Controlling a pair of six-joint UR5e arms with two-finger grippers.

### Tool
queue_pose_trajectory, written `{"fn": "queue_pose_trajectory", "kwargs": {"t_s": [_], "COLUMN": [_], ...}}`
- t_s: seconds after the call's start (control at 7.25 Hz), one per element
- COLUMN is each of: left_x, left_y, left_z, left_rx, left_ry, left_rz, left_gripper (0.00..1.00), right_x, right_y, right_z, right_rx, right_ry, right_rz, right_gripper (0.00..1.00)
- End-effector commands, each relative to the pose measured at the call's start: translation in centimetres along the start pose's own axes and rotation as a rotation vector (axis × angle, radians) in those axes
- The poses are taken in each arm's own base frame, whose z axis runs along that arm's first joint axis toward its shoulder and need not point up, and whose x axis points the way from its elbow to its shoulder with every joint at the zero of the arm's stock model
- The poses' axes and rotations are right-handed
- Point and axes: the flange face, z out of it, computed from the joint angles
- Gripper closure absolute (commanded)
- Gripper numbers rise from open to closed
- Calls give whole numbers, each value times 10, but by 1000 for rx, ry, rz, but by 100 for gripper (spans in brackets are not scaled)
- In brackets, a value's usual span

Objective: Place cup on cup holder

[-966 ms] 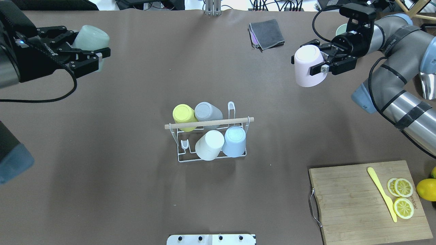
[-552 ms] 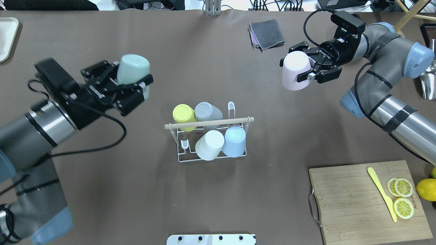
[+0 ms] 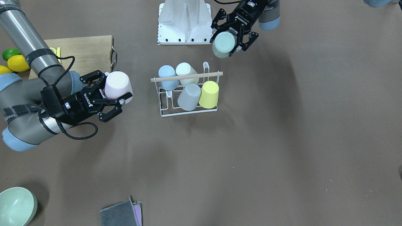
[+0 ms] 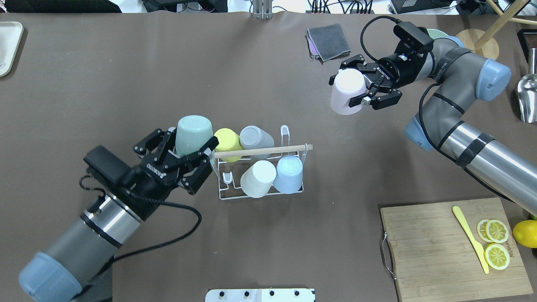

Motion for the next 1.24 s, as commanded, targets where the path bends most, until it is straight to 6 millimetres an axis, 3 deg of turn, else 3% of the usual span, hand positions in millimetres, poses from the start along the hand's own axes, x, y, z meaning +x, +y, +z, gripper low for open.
{"fn": "queue_pose_trajectory", "kwargs": {"t_s": [0.0, 0.41, 0.55, 1.1], "left_x": [24, 33, 36, 38], "left_y": [21, 24, 21, 40], "left_z": [-25, -29, -24, -24], "left_rx": [4, 10, 22, 5], "left_ry": [-65, -89, -92, 31], "left_rz": [55, 59, 50, 12], "left_gripper": [100, 100, 100, 100], "right_x": [21, 29, 26, 28], "right_y": [8, 21, 34, 81], "right_z": [21, 57, 69, 125], "right_rx": [20, 54, 60, 81], "right_ry": [-9, -44, -57, -110], "right_rz": [-64, -84, -92, -44], "right_gripper": [66, 66, 66, 66]}}
